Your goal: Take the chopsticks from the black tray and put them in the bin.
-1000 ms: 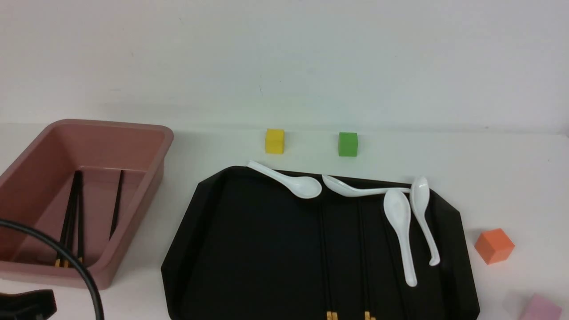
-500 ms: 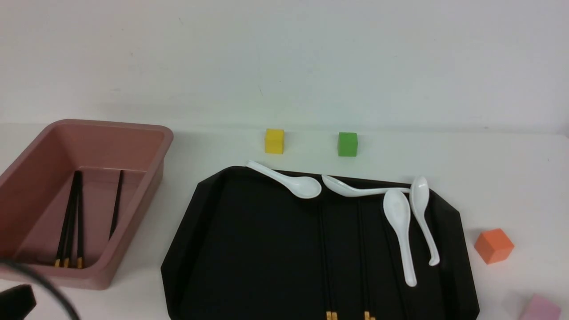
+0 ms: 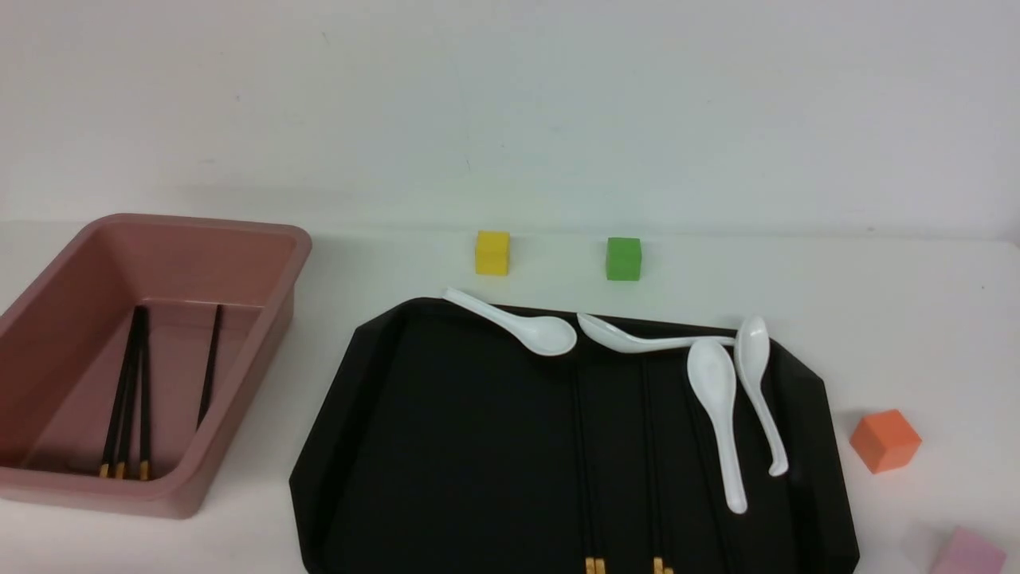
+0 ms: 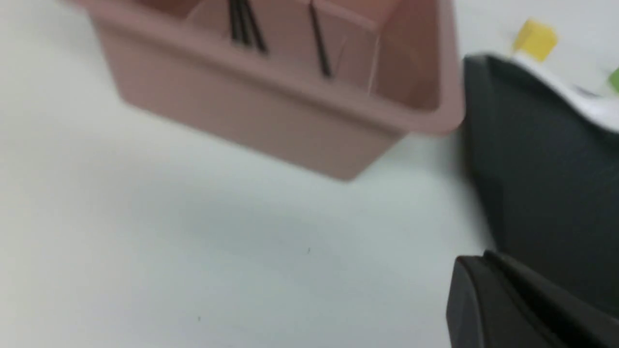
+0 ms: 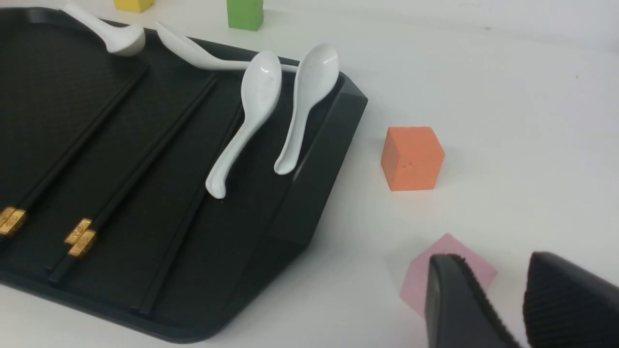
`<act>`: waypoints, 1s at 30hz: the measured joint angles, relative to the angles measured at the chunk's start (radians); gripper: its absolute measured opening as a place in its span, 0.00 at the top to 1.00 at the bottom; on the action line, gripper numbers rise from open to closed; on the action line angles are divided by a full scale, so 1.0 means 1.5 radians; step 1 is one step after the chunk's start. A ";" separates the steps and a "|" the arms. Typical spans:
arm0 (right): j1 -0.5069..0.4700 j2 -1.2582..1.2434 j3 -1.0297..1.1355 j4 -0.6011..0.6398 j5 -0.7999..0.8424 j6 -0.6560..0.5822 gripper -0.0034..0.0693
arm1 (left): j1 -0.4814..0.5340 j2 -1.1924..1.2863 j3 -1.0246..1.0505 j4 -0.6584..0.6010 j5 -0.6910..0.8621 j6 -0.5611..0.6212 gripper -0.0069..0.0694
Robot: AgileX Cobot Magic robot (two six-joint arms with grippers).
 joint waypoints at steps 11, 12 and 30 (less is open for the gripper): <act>0.000 0.000 0.000 0.000 0.000 0.000 0.62 | -0.038 0.000 0.003 0.009 -0.024 -0.007 0.92; 0.000 0.000 0.000 0.000 0.000 0.000 0.62 | -0.038 0.000 0.003 0.009 -0.024 -0.007 0.92; 0.000 0.000 0.000 0.000 0.000 0.000 0.62 | -0.038 0.000 0.003 0.010 -0.024 -0.007 0.90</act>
